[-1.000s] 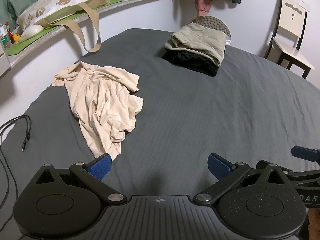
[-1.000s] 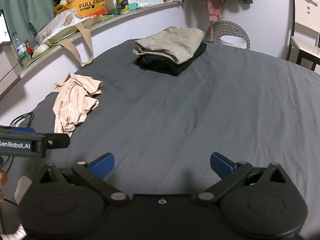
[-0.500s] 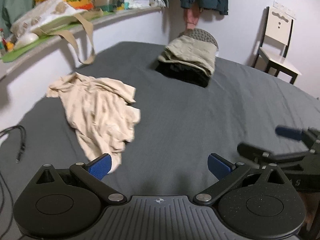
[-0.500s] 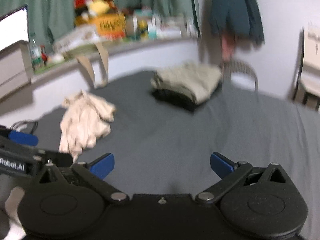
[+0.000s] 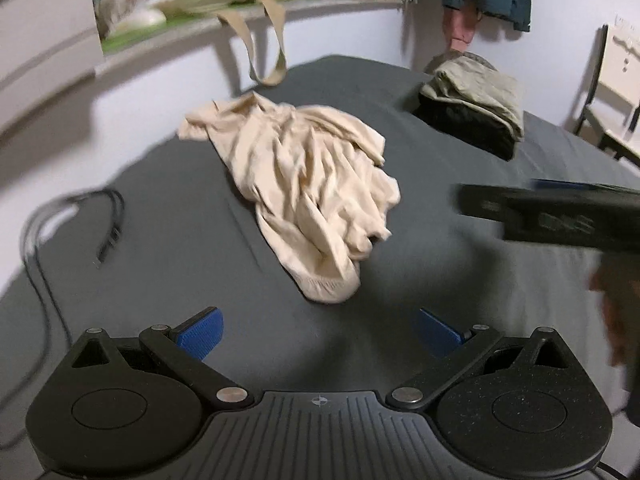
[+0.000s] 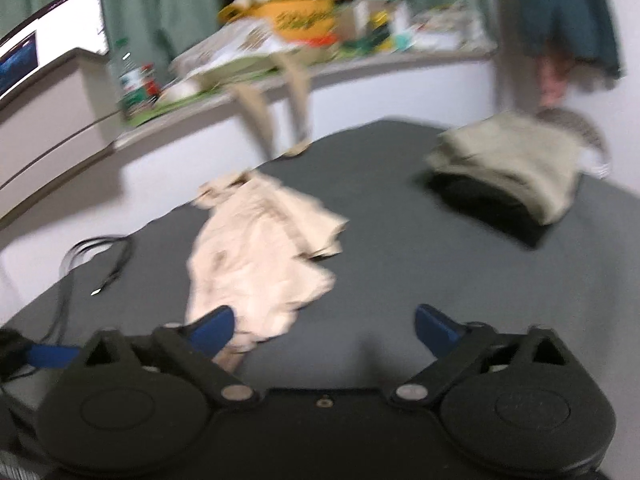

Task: Fold clothes
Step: 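Reach the right tool to the beige garment and pinch its edge, then lift and drag the garment edge with the right tool to spread it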

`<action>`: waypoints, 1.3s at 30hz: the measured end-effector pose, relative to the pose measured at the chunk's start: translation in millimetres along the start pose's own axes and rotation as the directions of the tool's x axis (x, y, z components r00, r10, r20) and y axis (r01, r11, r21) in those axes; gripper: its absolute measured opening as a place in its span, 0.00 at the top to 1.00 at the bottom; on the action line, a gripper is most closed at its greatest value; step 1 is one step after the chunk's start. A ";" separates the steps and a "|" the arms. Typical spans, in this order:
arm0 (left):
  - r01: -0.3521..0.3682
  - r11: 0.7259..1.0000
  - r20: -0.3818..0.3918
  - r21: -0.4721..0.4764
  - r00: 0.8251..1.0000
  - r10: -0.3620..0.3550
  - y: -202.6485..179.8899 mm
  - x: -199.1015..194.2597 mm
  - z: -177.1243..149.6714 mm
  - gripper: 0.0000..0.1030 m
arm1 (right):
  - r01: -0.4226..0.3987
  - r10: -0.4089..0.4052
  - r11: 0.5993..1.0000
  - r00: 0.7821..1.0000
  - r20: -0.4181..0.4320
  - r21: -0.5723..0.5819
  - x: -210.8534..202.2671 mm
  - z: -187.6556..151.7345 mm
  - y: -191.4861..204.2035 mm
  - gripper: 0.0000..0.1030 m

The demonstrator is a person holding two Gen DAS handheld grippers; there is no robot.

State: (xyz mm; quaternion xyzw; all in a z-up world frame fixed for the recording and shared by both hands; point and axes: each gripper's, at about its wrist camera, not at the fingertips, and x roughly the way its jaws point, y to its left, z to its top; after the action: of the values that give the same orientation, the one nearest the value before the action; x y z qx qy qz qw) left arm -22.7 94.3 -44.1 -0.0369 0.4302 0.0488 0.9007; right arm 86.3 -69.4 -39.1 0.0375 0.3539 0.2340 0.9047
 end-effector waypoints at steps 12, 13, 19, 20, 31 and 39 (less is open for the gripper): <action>0.041 0.999 -0.038 -0.020 0.998 -0.041 1.4 3.6 -7.6 0.01 | -0.116 0.129 0.988 0.982 -0.140 0.098 60.9 3.0 23.8 0.66; 0.047 0.999 -0.042 -0.016 0.998 -0.047 0.4 3.9 -7.9 0.00 | -0.109 0.120 0.991 0.983 -0.142 0.084 62.9 2.9 26.1 0.71; 0.061 0.997 -0.047 -0.056 0.997 -0.064 3.5 3.6 -8.4 0.00 | -0.054 0.060 0.998 0.991 -0.121 0.045 56.0 3.3 22.1 0.94; 0.064 0.996 -0.047 -0.060 0.997 -0.067 3.7 3.6 -8.5 0.01 | -0.050 0.055 0.998 0.992 -0.111 0.045 52.1 3.3 19.0 0.94; 0.111 0.994 -0.026 -0.009 0.993 -0.112 -7.2 -2.2 -6.8 0.00 | -0.008 0.007 0.980 1.000 0.005 0.200 -4.4 4.0 -54.7 0.95; 0.208 0.978 -0.009 -0.011 0.978 -0.209 -11.5 -7.0 -7.0 0.00 | 0.072 -0.079 0.970 0.997 0.021 0.231 -66.6 -5.5 -117.4 0.95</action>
State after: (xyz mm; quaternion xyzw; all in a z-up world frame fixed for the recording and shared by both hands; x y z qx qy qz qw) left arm -31.2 81.8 -42.8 -0.0866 0.4284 -0.0439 0.8983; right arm 86.6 -204.1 -29.1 0.1322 0.3662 0.1562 0.9078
